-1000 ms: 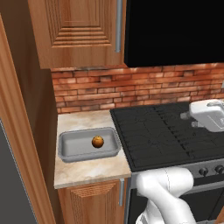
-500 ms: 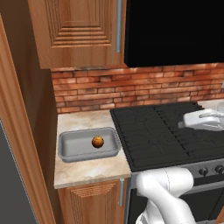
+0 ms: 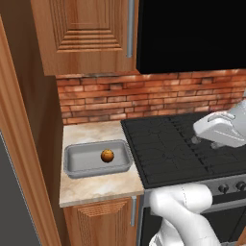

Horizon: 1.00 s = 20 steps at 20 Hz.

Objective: Pick the kiwi and orange from the fridge and place them inside the tupperware on the counter.

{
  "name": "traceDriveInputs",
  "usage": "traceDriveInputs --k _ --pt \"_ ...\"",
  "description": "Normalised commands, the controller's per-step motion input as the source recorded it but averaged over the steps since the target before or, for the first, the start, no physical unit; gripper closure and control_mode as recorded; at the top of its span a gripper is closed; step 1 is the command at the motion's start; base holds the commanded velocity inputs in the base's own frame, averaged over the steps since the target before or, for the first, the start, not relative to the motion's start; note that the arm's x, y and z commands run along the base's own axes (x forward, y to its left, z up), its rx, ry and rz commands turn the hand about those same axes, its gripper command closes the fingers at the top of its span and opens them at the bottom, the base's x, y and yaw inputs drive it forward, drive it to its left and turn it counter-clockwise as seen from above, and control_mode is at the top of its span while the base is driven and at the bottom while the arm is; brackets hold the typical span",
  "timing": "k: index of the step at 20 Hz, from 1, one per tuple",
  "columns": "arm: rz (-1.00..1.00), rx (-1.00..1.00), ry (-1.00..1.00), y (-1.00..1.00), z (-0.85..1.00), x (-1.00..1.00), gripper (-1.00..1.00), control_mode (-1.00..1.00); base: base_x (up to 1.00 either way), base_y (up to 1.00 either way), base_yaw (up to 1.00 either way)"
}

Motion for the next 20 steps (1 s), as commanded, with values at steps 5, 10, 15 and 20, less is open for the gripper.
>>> traceDriveInputs --k 5,10,15,20 --pt "0.07 0.00 0.21 0.02 -0.23 -0.08 -1.00 -1.00 0.00 0.00 0.00" --pt "0.01 0.00 0.01 0.04 -0.18 -0.25 -1.00 1.00 -0.25 0.05 0.00" --pt "0.00 0.00 0.00 0.00 0.00 0.00 -1.00 1.00 -0.76 0.22 0.00" --pt "0.00 0.00 0.00 0.00 0.00 0.00 -1.00 1.00 -0.81 0.28 0.00"
